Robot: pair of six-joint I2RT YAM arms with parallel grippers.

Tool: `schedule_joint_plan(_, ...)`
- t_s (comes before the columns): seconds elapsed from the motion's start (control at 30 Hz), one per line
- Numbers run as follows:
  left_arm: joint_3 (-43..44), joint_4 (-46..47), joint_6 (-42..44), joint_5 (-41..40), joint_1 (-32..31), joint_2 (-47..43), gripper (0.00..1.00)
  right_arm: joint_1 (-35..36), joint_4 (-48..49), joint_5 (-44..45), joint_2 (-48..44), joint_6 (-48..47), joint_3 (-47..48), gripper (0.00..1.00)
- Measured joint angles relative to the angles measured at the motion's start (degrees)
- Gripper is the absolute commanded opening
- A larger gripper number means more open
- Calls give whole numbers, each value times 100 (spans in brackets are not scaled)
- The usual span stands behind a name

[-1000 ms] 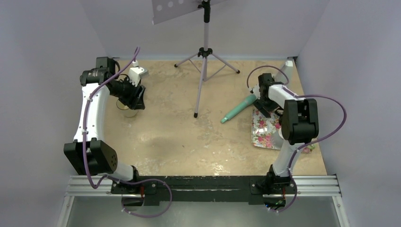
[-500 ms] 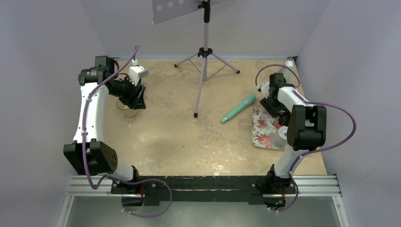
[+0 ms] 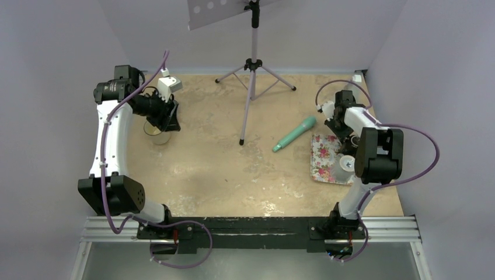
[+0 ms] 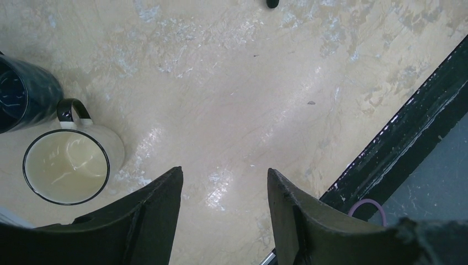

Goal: Turn the mug right side up

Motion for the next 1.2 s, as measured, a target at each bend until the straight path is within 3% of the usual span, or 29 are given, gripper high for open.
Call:
schedule_joint_plan(0.23,96,-142,-24,92,0,46,61,-11,-9,-179,0,-17,33,0)
schedule_joint_plan(0.43,280,-310,-81,192,0,57,63,-11,-111,-400,-15,20,170,0)
schedule_joint_plan(0.63,562,-479,-302,592,0,59,74,24,-205,-737,-590,131,258,0)
schedule_joint_plan(0.9,479,-822,-361,2356,-81,33,77,85,-42,-1290,-2249,306,291,0)
schedule_joint_plan(1.03,-55,-774,-509,2868,-509,46,77,96,245,-1698,-2846,396,120,0)
schedule_joint_plan(1.2,-400,-267,-1117,3088,-1152,44,86,356,479,-2210,-3331,811,-105,0)
